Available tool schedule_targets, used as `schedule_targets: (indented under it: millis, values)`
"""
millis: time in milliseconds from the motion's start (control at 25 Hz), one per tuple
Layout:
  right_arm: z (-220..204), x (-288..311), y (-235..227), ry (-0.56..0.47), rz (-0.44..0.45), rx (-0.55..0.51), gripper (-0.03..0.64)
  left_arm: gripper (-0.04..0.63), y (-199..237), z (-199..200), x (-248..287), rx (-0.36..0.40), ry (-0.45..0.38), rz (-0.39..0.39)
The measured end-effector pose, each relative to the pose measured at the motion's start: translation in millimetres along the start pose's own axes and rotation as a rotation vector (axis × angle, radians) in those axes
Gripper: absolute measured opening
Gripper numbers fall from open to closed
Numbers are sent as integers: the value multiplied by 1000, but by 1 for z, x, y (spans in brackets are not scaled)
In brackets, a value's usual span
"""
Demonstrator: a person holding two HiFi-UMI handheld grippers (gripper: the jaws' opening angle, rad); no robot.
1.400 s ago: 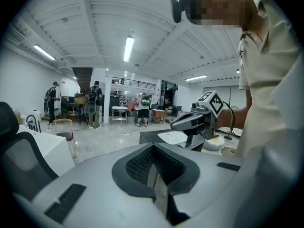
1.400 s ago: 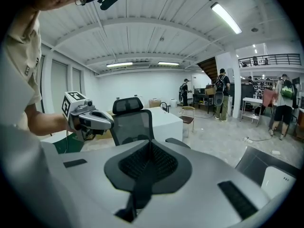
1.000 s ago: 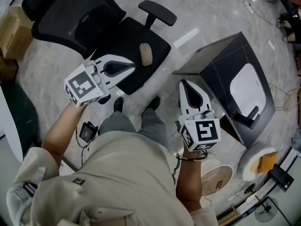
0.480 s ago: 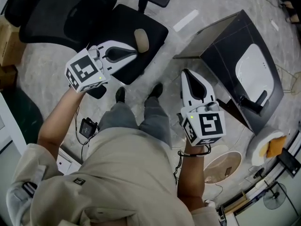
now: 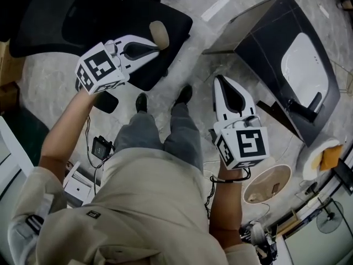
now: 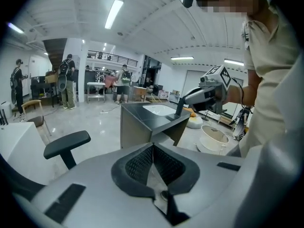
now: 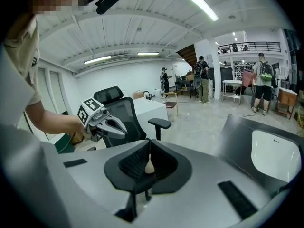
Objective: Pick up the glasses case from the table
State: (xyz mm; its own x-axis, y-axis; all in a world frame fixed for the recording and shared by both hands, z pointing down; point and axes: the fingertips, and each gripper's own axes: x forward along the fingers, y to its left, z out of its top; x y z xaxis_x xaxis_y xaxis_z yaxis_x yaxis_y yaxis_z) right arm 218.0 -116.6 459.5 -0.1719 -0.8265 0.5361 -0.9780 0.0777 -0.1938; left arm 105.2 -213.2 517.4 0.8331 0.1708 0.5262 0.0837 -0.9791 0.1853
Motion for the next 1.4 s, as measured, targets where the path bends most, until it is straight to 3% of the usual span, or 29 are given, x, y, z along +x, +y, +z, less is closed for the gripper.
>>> schedule_targets:
  millis: [600,1400]
  values:
    - [-45,-6,-30,43,-42,72,25,15,11,-68,81,7,175,-117]
    - [-94,7,-52,98,-43,126,26,17,49,-164,147,1,353,-150]
